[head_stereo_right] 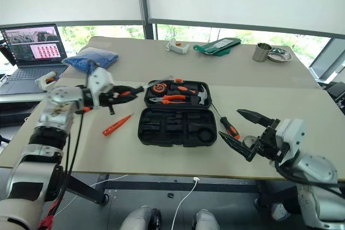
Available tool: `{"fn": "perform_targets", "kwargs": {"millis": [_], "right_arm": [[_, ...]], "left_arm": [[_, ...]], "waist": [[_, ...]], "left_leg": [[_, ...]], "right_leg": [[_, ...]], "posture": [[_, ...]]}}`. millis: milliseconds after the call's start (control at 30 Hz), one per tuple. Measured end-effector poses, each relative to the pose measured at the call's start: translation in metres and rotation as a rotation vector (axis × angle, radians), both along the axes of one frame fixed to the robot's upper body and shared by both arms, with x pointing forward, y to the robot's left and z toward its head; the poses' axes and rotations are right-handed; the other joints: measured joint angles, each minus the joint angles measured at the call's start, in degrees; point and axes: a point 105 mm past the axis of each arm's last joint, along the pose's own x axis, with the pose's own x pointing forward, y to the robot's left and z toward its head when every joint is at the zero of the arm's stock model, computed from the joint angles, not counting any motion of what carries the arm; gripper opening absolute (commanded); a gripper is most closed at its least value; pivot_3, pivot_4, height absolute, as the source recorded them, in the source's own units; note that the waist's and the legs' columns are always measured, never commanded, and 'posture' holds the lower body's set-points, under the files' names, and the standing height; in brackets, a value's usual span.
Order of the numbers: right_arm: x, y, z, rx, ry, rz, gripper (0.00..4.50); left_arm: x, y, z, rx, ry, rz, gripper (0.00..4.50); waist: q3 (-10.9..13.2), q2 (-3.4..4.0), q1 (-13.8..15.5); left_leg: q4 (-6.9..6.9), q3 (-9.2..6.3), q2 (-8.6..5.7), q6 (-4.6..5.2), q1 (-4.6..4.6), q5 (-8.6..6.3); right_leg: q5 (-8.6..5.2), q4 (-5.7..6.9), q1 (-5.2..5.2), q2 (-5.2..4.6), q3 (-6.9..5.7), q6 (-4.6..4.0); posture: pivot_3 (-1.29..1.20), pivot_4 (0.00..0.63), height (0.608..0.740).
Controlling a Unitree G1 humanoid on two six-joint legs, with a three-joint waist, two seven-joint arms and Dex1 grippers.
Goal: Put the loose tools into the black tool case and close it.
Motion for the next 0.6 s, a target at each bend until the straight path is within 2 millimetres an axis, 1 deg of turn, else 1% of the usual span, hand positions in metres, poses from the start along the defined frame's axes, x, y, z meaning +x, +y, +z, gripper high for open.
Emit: {"fn": "perform_targets", "kwargs": {"millis": [100,200,300,433,600], "right_arm": [[0.009,0.001,0.002,-0.026,0.012,0.036,4.50],[0.018,-0.005,0.000,-0.037,0.029,0.021,4.50],[0.021,-0.006,0.000,-0.044,0.026,0.014,4.50],[0.021,-0.005,0.001,-0.046,0.022,0.019,4.50],[0.016,-0.001,-0.001,-0.053,0.032,0.032,4.50]], "left_arm": [[-0.002,-0.028,-0.022,0.116,-0.001,-0.077,0.91],[0.000,-0.040,-0.038,0.188,-0.002,-0.099,0.91],[0.006,-0.038,-0.041,0.238,-0.025,-0.077,0.91],[0.015,-0.040,-0.044,0.254,-0.041,-0.031,0.91],[0.013,-0.044,-0.052,0.274,-0.048,-0.060,0.91]], "waist": [[0.00,-0.01,-0.27],[0.01,-0.02,-0.43],[0.02,-0.03,-0.37],[0.02,-0.03,-0.09],[0.02,-0.03,-0.09]], "left_leg": [[0.02,0.00,-0.03,0.30,-0.02,0.16],[0.02,0.00,-0.02,0.34,-0.07,0.16],[0.03,-0.01,-0.02,0.34,-0.17,0.16],[0.21,-0.06,0.00,0.45,-0.24,0.09],[0.46,-0.08,0.03,0.59,-0.34,0.00]], "right_leg": [[0.07,0.02,-0.02,0.04,0.00,0.18],[0.09,0.07,-0.11,0.04,0.00,0.17],[0.06,0.16,-0.22,0.04,-0.01,0.21],[0.05,0.16,-0.19,0.02,-0.02,0.24],[0.05,0.18,-0.17,-0.02,-0.03,0.26]], "posture": [[0.00,0.150,0.740],[0.00,0.150,0.740],[0.00,0.150,0.740],[0.00,0.150,0.740],[0.00,0.150,0.740]]}}
